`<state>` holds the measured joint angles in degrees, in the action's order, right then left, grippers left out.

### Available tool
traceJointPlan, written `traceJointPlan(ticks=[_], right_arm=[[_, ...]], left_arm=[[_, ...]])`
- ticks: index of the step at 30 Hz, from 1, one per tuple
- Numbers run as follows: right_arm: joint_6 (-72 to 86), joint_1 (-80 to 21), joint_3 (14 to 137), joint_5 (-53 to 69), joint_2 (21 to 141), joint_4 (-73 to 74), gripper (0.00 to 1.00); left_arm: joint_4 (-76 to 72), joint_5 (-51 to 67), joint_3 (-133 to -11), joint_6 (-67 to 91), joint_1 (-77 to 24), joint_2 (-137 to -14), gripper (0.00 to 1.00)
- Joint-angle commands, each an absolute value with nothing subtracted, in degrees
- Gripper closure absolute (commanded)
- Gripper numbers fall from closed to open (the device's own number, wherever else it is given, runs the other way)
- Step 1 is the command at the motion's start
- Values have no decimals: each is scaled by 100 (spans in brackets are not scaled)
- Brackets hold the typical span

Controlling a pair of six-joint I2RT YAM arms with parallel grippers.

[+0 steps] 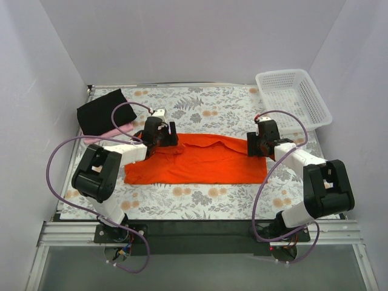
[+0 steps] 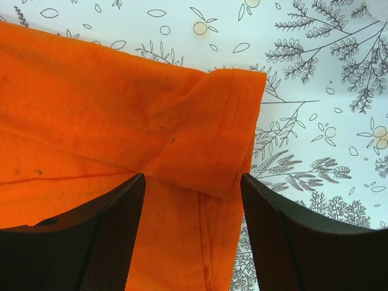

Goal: Fold and stack the t-shirts
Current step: Fold the tshirt

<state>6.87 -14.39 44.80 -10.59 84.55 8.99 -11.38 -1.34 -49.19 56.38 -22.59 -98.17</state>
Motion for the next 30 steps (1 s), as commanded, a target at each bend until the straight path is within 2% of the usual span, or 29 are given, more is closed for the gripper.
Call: traceJointPlan(ticks=[1,11,14,17,21,25,26,30], right_arm=[[738,-1459,4693,-1239,8490,729,41],[712,-1450,4693,-1336,8517,712,41],[703,-1450,4685,-1327,8508,694,41],[703,-1450,4676,-1301,8517,686,41],[703,-1450,4650,-1275,8517,659,41],[712,-1450,4658,-1257,8534,642,41],[712,-1450,4650,-1248,8534,642,41],[721,-1450,4641,-1274,8525,642,41]], left_arm=[[-1002,-193,-4991,5678,-2268,-9817,38],[-387,-790,-5589,6047,-2338,-10309,37],[-325,-975,-5607,6091,-2373,-10336,42],[-185,-1107,-5643,6126,-2399,-10371,53],[-88,-1309,-5546,6152,-2452,-10240,56],[-97,-1283,-5432,6161,-2478,-10108,69],[-97,-1283,-5423,6152,-2487,-10099,75],[-88,-1283,-5379,6161,-2505,-10055,80]])
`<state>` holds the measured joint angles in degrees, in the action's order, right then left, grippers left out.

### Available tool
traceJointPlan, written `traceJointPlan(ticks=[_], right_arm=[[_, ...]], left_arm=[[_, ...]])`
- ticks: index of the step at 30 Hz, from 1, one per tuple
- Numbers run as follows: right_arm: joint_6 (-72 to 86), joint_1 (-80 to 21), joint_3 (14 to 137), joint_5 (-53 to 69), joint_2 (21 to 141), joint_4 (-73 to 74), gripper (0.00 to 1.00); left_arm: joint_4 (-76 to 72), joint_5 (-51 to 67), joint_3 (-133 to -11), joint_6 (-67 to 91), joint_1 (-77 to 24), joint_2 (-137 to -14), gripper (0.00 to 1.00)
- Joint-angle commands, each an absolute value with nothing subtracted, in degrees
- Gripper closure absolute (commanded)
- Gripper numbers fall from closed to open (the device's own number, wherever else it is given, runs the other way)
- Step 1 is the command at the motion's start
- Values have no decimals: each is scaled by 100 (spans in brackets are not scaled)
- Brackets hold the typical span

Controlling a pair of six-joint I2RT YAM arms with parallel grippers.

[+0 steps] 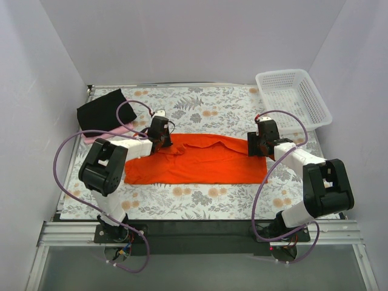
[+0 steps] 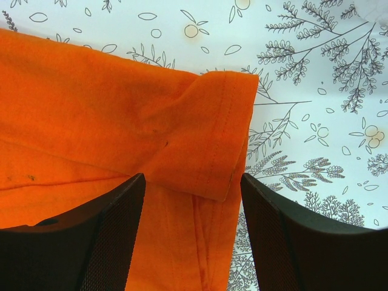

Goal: Fold and stack the t-shirts
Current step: Fold the tshirt

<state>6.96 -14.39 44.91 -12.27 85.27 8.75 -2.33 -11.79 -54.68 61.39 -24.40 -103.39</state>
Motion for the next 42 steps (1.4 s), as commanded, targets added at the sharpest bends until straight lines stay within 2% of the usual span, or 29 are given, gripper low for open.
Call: traceJointPlan(ticks=[1,8,18,26,34,42], right_arm=[[721,-1450,4632,-1266,8508,642,41],[721,-1441,4614,-1266,8438,642,41],[721,-1450,4588,-1248,8429,650,41],[738,-1336,4518,-1143,8200,650,40],[712,-1169,4465,-905,8270,598,37],[712,-993,4500,-475,8499,369,47]], left_arm=[[-88,-1318,-5370,6152,-2514,-10046,80],[-79,-1617,-5212,6249,-2514,-9677,100],[-791,-1732,-4237,6345,-2514,-8193,100],[-809,-1846,-3429,6504,-2514,-7446,100],[-616,-1881,-3252,6565,-2514,-7067,100],[-536,-2065,-3182,6548,-2514,-6987,100]])
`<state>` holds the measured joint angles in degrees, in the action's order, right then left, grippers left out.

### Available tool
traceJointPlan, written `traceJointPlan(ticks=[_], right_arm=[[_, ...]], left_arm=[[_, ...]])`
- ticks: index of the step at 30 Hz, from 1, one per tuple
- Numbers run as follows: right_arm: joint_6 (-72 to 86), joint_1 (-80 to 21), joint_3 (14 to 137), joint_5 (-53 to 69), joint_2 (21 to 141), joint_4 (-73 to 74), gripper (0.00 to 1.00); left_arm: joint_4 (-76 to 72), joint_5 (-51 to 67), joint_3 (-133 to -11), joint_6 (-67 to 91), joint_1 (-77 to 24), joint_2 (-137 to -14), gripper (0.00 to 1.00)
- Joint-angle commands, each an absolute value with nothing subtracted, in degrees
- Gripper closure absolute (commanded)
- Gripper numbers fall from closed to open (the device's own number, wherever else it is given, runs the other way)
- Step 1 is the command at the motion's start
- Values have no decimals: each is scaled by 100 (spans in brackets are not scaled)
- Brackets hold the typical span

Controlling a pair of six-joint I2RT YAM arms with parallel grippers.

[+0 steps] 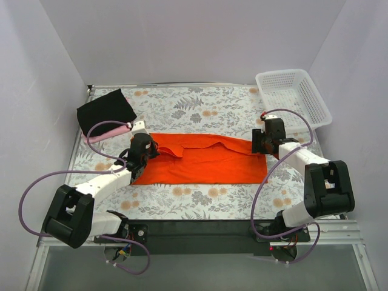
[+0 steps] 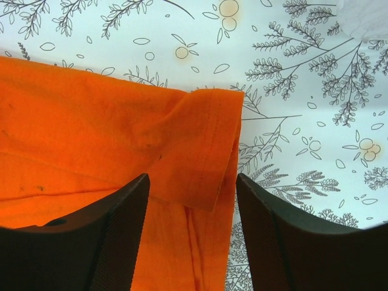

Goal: Fold and stack the t-shirts
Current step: Fold the tshirt

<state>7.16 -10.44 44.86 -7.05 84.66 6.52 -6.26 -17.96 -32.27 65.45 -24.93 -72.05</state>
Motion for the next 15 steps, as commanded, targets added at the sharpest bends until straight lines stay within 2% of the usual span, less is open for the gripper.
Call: traceJointPlan(ticks=[1,15], right_arm=[[729,-984,4517,-422,8560,369,49],[765,-940,4447,-589,8719,633,53]], left_arm=[[-527,-2100,-3182,6539,-2514,-6996,100],[-387,-2109,-3199,6530,-2514,-6926,100]])
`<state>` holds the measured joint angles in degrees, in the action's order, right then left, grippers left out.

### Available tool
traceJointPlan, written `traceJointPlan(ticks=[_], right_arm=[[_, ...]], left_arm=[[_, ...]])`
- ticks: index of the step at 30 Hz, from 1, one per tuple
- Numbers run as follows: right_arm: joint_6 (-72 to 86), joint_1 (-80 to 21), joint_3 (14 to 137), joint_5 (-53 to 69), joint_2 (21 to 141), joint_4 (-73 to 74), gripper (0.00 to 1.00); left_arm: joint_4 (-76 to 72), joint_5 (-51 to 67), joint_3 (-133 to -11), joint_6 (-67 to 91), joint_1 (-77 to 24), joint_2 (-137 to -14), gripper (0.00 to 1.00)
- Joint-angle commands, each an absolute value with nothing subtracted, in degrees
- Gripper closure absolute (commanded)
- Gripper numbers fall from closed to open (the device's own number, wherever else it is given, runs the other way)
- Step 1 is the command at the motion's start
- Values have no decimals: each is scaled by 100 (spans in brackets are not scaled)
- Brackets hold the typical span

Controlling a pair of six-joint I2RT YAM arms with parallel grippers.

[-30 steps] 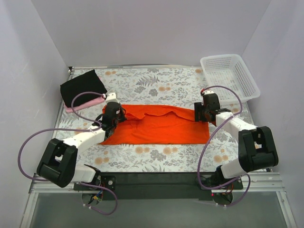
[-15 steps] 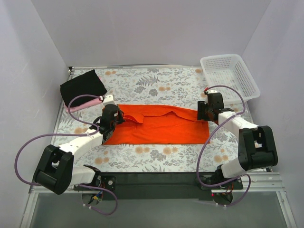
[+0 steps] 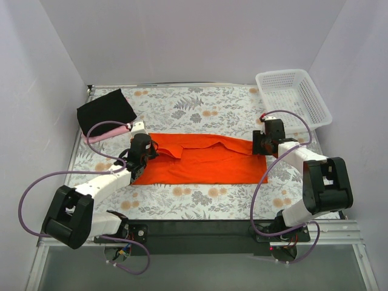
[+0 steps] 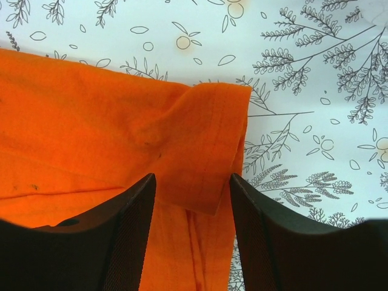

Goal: Fold and stack the t-shirts
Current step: Fold the tshirt

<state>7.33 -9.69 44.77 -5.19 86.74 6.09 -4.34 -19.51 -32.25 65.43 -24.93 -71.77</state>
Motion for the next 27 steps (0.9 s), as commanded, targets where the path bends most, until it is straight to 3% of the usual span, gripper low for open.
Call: traceJointPlan(ticks=[1,13,17,18,20,27], right_arm=[[765,-940,4447,-632,8727,633,53],[765,-923,4491,-510,8974,659,57],[773,-914,4526,-501,8947,659,73],[773,-914,4544,-510,8939,668,85],[791,-914,4605,-545,8903,685,96],[756,-905,4720,-800,8763,826,99]], left_arm=[[-369,-2109,-3199,6522,-2514,-6908,100],[-334,-2206,-3190,6495,-2514,-6908,100],[-360,-2320,-3217,6486,-2514,-7048,100],[-360,-2355,-3252,6486,-2514,-7075,100],[-325,-2513,-3304,6469,-2505,-7180,100],[-35,-3094,-3437,6539,-2426,-7058,100]])
